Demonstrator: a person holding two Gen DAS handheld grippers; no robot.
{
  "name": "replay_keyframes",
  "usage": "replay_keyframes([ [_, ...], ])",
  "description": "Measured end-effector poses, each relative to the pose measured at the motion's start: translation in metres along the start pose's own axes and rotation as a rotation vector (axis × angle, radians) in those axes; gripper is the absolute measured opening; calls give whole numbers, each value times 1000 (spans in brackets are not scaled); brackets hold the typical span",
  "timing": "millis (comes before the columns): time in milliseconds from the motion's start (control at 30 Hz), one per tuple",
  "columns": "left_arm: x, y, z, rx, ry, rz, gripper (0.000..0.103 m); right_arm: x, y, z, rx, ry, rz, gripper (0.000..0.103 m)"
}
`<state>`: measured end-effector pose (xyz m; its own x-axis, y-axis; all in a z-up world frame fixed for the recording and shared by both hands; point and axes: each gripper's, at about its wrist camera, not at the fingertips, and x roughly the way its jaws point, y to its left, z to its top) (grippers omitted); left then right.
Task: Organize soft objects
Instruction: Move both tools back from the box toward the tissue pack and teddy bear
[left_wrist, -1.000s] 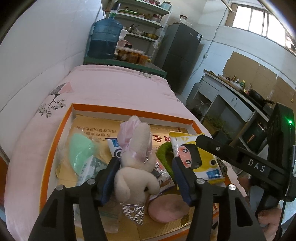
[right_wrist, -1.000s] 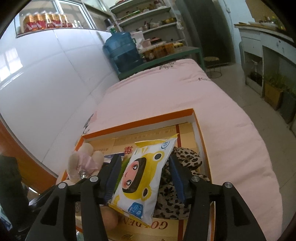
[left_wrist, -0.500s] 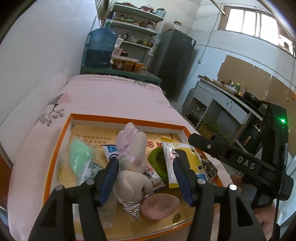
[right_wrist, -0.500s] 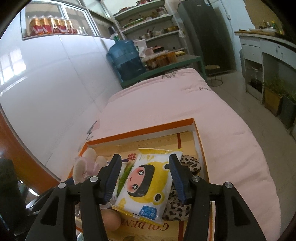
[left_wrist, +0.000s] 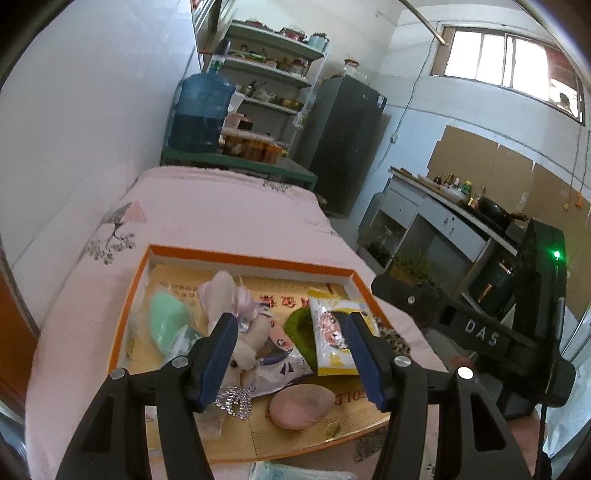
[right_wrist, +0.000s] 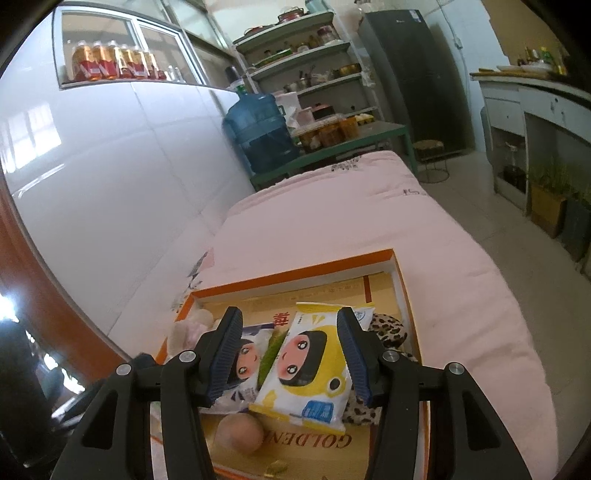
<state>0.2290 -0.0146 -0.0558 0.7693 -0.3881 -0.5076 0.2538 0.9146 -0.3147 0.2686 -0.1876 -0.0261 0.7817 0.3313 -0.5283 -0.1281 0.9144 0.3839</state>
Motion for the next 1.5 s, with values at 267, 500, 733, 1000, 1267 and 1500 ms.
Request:
replay_keyframes([
  [267,-32,-12,-2,23,-38,16,60,-28,9,-8,-18,-2,-4,55],
  [500,-52,-20,-11,30,-48,21,60,-49,16,-16,-27,-3,-9,55],
  [733,-74,-20,-18,19,-64,23,60,-72,33,-28,-73,-4,-15,55],
  [1000,-101,-14,-32,-7,-72,21,60,-98,52,-47,-116,7,-14,55],
  [1267,-124,-11,-47,13,-77,51,60,-118,66,-65,-138,21,2,55],
  [1500,-137,-11,-58,30,-76,73,60,-125,69,-82,-156,56,3,55],
])
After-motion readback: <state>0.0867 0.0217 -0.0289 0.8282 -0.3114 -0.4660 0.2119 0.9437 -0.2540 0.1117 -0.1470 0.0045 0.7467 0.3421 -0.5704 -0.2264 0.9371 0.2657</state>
